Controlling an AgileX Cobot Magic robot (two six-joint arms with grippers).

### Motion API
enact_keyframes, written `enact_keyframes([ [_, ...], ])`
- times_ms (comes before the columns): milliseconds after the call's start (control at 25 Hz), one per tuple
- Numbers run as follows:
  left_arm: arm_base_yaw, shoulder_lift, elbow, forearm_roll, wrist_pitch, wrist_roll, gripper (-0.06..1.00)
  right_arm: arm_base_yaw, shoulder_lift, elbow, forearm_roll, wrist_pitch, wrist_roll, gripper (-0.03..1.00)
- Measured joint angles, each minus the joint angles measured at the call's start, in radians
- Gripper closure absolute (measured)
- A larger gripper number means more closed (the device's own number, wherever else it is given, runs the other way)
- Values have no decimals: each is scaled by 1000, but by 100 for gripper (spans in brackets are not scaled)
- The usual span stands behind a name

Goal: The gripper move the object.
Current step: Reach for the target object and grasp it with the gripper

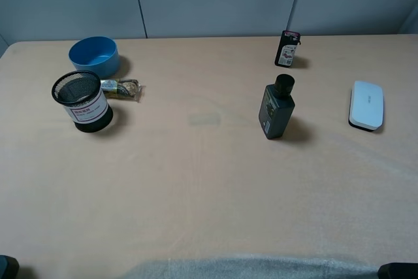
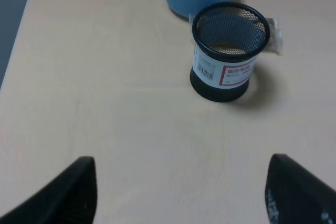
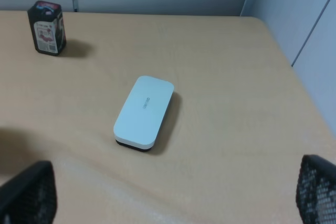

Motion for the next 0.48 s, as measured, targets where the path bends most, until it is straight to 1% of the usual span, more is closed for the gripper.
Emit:
enact_keyframes([
  [480,0,0,0,0,0,0,21,0,0,0,0,0,0,27],
])
